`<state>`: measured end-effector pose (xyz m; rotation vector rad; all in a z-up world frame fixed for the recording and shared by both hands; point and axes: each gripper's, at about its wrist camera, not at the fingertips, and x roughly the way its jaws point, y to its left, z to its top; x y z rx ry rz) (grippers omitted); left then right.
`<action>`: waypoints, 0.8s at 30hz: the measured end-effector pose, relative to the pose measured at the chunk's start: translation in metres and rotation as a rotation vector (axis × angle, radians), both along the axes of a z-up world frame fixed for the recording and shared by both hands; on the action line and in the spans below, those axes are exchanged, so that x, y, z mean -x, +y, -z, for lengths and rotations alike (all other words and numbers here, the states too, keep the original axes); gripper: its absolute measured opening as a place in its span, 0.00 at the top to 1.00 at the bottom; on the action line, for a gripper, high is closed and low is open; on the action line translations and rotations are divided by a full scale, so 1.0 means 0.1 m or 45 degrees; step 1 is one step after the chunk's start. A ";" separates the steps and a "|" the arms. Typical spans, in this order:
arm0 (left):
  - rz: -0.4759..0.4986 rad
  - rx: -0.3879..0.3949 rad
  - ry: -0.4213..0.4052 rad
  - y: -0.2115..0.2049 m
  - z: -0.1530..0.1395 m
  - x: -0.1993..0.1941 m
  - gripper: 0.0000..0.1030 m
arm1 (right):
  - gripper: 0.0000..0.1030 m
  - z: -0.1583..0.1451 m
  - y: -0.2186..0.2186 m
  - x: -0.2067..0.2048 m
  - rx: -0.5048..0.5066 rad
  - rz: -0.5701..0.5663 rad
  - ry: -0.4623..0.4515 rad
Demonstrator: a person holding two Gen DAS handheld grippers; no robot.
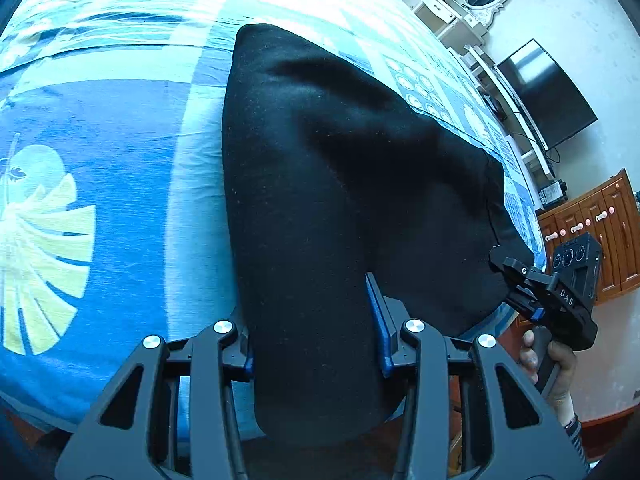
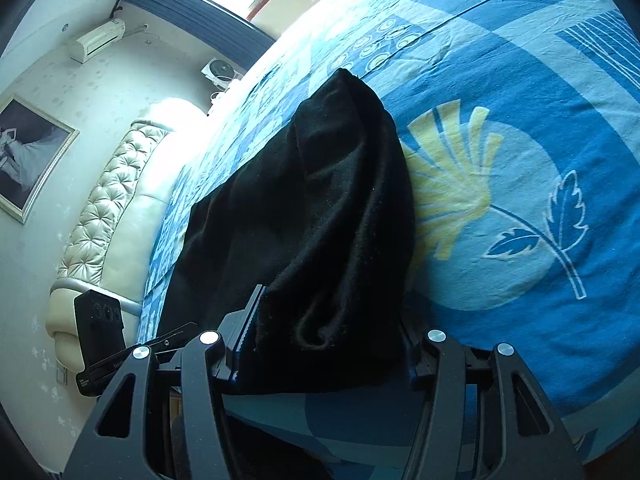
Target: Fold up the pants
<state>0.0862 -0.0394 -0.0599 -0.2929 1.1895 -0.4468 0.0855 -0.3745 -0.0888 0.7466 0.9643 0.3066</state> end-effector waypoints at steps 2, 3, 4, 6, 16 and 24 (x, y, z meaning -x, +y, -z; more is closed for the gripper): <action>-0.018 -0.035 -0.011 0.13 -0.03 0.02 0.60 | 0.46 0.00 0.15 -0.07 -0.007 -0.039 -0.001; -0.026 -0.052 -0.017 0.20 -0.04 0.04 0.60 | 0.46 0.00 0.23 -0.11 -0.009 -0.059 -0.001; -0.034 -0.067 -0.022 0.27 -0.06 0.05 0.60 | 0.46 0.01 0.30 -0.13 -0.012 -0.077 -0.002; -0.057 -0.088 -0.028 0.40 -0.08 0.08 0.60 | 0.46 0.03 0.43 -0.16 -0.021 -0.115 -0.002; -0.110 -0.056 -0.020 0.84 -0.08 0.14 0.56 | 0.45 0.08 0.83 -0.18 -0.011 -0.182 -0.001; -0.141 -0.018 -0.079 0.87 -0.09 0.16 0.29 | 0.29 0.00 0.59 -0.11 -0.094 -0.083 -0.007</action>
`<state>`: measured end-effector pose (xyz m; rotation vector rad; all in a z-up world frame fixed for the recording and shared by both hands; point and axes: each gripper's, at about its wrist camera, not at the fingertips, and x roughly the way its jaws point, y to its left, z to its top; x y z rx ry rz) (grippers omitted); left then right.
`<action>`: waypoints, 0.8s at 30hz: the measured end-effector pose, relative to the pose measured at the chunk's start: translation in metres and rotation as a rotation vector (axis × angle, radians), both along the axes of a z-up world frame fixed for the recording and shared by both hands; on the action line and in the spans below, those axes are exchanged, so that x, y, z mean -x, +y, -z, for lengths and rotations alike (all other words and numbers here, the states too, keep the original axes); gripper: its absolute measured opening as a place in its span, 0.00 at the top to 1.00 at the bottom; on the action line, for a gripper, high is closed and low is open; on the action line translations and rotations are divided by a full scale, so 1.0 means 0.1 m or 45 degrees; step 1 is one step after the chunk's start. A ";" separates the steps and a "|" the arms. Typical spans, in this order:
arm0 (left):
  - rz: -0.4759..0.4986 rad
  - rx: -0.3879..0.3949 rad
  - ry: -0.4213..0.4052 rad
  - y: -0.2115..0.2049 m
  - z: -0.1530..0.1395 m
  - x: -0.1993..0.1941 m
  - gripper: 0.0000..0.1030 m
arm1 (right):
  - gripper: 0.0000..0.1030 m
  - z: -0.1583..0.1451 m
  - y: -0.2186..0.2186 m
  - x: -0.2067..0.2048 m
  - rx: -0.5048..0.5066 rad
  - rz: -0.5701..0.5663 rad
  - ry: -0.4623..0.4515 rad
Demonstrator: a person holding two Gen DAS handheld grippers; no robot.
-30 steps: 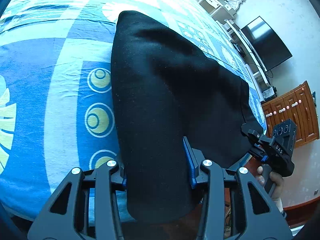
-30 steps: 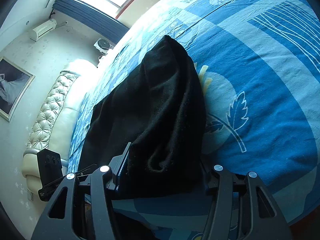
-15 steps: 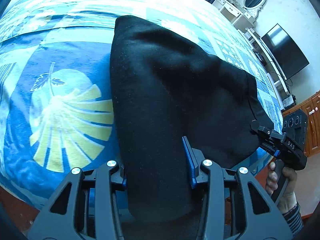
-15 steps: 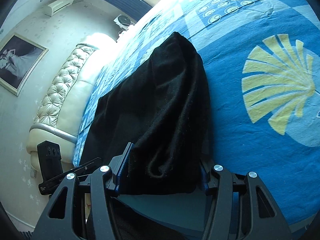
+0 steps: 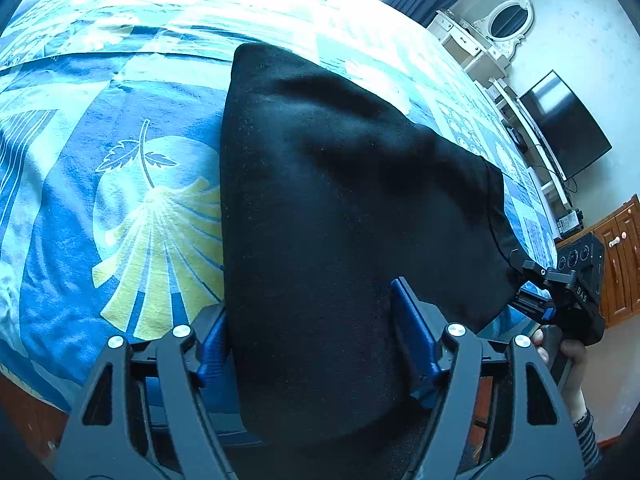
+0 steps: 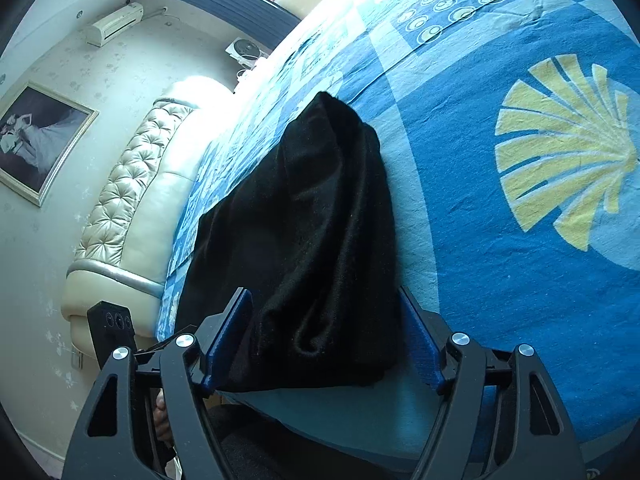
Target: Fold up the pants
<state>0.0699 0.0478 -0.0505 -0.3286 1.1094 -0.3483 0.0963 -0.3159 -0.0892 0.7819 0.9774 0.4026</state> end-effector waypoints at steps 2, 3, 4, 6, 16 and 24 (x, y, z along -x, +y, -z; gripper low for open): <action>0.006 0.012 0.004 0.00 0.01 -0.02 0.26 | 0.28 0.02 -0.10 -0.01 -0.039 0.035 0.023; 0.005 0.019 0.004 0.01 0.02 -0.03 0.24 | 0.28 0.05 -0.11 -0.03 -0.061 0.040 0.035; -0.001 0.019 0.005 0.01 0.03 -0.03 0.24 | 0.28 0.06 -0.12 -0.05 -0.075 0.036 0.042; -0.005 0.009 0.008 0.00 0.05 -0.04 0.24 | 0.28 0.07 -0.07 -0.07 -0.066 0.014 0.042; 0.075 -0.103 -0.023 -0.09 0.03 -0.04 0.50 | 0.49 0.08 0.31 -0.20 0.114 -0.100 0.031; 0.048 -0.078 -0.002 0.07 0.02 -0.03 0.57 | 0.51 -0.04 0.44 -0.18 0.151 -0.098 0.014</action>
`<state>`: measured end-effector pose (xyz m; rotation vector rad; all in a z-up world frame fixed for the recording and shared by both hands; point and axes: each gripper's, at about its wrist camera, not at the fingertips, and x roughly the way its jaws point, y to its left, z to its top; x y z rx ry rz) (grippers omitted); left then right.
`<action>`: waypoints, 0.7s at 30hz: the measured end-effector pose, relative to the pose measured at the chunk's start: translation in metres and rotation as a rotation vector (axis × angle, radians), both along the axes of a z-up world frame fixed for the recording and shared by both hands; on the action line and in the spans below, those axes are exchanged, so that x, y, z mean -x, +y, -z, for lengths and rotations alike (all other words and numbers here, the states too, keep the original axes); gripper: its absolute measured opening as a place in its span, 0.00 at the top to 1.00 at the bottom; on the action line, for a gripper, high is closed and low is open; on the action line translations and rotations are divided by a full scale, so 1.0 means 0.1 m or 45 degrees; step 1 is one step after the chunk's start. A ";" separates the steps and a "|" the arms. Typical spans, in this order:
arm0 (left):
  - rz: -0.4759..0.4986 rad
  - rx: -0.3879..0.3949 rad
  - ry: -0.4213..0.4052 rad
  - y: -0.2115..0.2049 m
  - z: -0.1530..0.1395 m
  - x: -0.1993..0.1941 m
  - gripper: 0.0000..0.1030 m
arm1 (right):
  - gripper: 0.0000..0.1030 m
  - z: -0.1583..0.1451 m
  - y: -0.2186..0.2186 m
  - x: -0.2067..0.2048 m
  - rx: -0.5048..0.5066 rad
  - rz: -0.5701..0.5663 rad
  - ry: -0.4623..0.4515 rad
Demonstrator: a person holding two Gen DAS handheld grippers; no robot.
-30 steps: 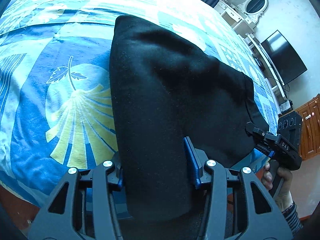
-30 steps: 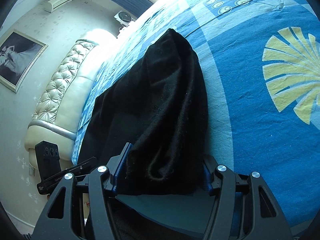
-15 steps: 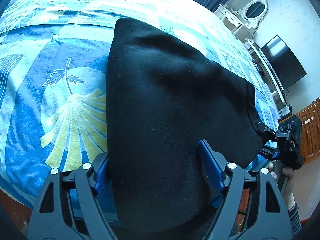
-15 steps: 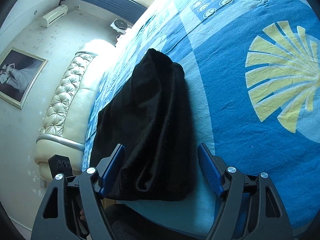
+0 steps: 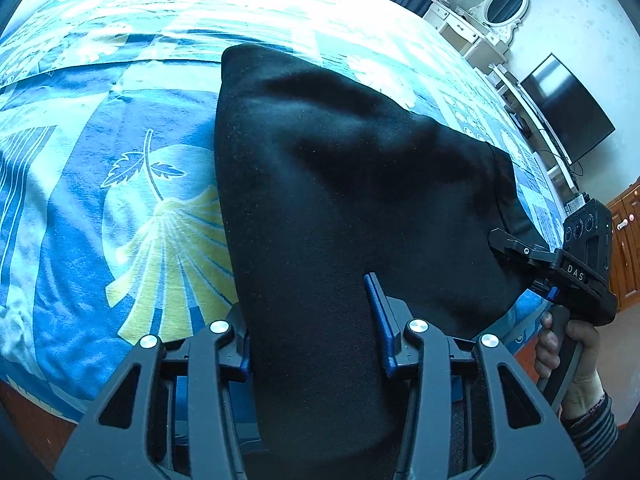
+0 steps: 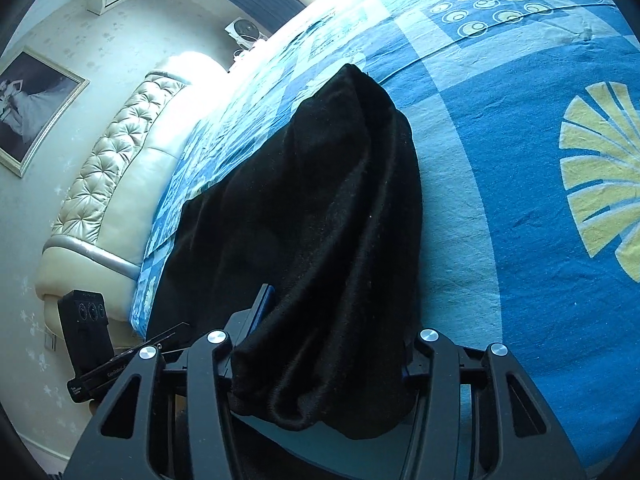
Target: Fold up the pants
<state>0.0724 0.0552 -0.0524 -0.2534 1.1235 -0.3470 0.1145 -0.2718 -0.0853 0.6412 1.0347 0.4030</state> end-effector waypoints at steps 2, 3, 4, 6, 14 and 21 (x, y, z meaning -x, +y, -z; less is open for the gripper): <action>-0.014 -0.005 0.002 0.07 -0.01 0.02 0.57 | 0.51 -0.01 0.09 -0.04 -0.009 -0.015 0.002; -0.021 -0.003 0.003 0.12 -0.02 0.03 0.57 | 0.51 -0.01 0.13 -0.05 -0.012 -0.022 0.003; -0.030 0.003 0.005 0.17 -0.01 0.03 0.57 | 0.51 0.00 0.17 -0.07 -0.015 -0.032 0.004; -0.050 0.016 0.011 0.28 0.00 0.04 0.57 | 0.51 -0.01 0.26 -0.08 -0.017 -0.052 0.000; -0.067 0.029 0.010 0.46 0.01 0.09 0.57 | 0.52 0.07 0.37 -0.06 -0.054 -0.066 0.013; -0.057 0.012 -0.019 0.43 0.01 0.10 0.56 | 0.52 0.11 0.33 -0.07 -0.072 -0.054 0.019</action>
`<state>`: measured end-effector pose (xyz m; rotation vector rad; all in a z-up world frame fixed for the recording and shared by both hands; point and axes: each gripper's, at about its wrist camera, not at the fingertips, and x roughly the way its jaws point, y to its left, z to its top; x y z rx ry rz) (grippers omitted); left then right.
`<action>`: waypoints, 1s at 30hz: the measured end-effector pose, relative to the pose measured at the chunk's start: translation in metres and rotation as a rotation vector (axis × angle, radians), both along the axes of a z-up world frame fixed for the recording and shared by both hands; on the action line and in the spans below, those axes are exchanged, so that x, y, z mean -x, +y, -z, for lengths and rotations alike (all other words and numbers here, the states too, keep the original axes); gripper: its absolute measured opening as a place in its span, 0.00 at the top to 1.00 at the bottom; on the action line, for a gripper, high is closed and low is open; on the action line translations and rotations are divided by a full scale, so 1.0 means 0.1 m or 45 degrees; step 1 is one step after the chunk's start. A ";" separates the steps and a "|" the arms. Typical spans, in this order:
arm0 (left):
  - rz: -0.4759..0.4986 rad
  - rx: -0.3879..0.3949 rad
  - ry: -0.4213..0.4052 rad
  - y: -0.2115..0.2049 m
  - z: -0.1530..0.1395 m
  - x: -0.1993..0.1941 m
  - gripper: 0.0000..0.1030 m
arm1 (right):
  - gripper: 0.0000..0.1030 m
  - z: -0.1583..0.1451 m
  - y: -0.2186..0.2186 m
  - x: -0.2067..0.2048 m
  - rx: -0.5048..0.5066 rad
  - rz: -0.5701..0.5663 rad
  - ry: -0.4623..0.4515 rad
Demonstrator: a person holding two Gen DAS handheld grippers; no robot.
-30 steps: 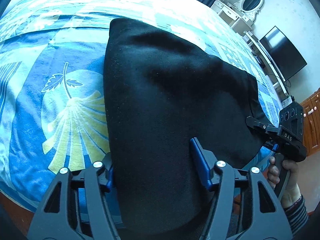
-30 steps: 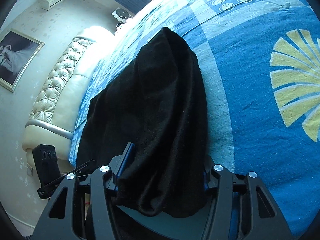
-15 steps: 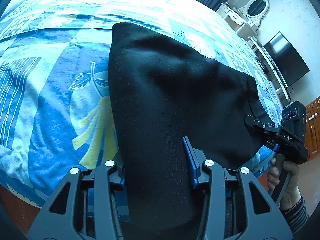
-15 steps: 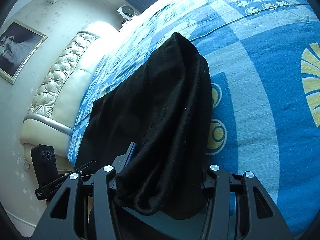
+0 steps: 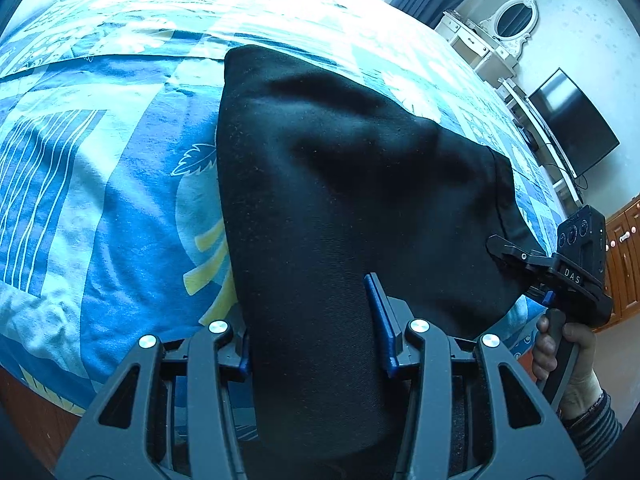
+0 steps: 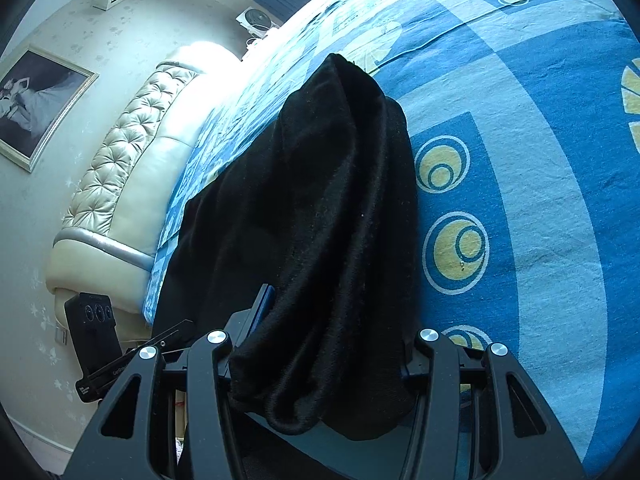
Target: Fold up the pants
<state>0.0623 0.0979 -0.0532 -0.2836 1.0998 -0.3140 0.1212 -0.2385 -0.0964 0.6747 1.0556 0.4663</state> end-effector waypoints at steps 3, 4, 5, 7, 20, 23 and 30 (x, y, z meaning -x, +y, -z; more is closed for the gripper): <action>0.000 0.002 -0.004 -0.01 0.00 -0.01 0.56 | 0.52 0.02 0.00 0.01 -0.007 0.006 0.002; 0.001 0.000 -0.007 -0.02 0.00 -0.01 0.56 | 0.52 0.02 -0.01 0.01 -0.008 0.007 0.002; 0.001 -0.002 -0.009 -0.01 0.00 0.00 0.56 | 0.52 0.02 -0.01 0.02 -0.009 0.008 0.002; 0.001 -0.003 -0.011 -0.01 0.00 0.00 0.56 | 0.52 0.04 -0.03 0.02 -0.012 0.008 0.004; 0.062 -0.035 -0.076 -0.08 -0.03 0.02 0.26 | 0.48 0.05 -0.10 0.02 -0.046 -0.002 -0.008; 0.138 0.087 -0.125 0.02 -0.07 0.12 0.18 | 0.37 0.00 -0.22 0.06 -0.052 -0.009 -0.008; 0.102 0.243 -0.133 0.48 -0.07 0.03 0.14 | 0.25 -0.22 -0.68 -0.08 -0.085 0.090 -0.079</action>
